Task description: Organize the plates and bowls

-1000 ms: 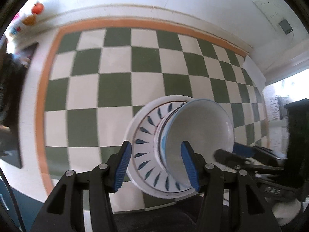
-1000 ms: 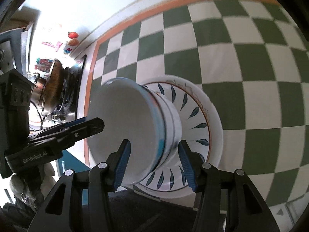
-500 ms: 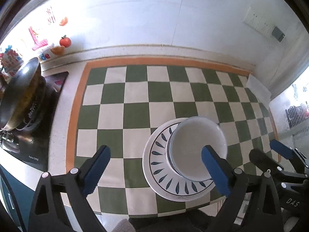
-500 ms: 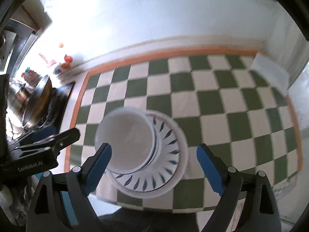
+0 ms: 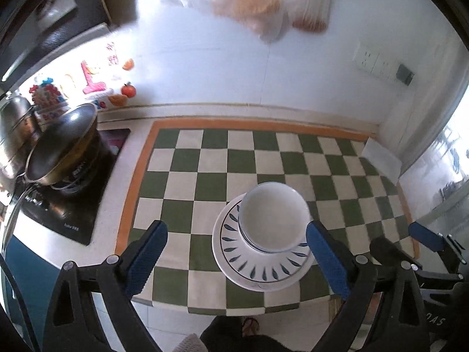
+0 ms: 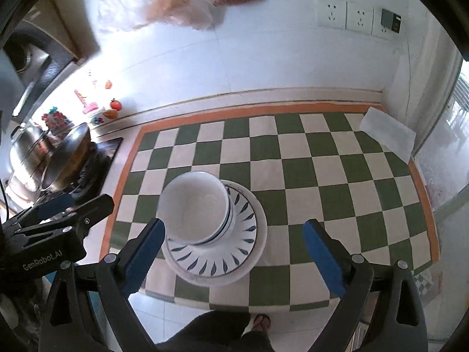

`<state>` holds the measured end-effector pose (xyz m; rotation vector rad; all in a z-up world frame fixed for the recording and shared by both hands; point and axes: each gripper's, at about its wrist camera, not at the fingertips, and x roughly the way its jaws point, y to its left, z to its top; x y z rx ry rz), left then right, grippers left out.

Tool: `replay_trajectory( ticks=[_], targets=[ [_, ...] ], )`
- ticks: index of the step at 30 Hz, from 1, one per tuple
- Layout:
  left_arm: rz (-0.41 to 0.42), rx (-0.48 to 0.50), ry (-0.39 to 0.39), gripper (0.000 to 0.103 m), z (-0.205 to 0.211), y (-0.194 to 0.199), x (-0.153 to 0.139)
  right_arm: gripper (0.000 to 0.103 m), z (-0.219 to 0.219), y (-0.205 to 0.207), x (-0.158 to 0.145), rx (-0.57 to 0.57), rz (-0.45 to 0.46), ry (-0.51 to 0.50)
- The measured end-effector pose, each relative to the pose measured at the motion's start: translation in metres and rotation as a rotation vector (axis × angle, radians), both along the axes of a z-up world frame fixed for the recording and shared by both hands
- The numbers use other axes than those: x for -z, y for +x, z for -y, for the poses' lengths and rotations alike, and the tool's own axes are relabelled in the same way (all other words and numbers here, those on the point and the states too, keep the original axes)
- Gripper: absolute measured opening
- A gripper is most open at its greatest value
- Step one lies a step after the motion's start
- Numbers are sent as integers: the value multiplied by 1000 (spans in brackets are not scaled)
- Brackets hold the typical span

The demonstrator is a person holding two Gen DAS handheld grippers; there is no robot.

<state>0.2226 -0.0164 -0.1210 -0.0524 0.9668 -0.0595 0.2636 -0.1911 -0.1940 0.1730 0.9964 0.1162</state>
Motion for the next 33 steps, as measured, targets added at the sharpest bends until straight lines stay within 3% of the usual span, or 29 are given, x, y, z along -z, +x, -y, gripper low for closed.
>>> replay_trajectory(
  ticks=[6,17,28,33],
  targets=[
    [75,-44,9,97,2,-49,-42,97,5,-47,-37,-22,66,-31],
    [177,-32,27,97,-1,-135,-89,97,11,-144,-106,-8,179,-45],
    [242,-30,40,97,-24,-221,-114,97,-7,-242,-143,33,248,-51],
    [233,-17,44,97,-32,-246,-115,97,-17,-277,-149,42,255,-57]
  ],
)
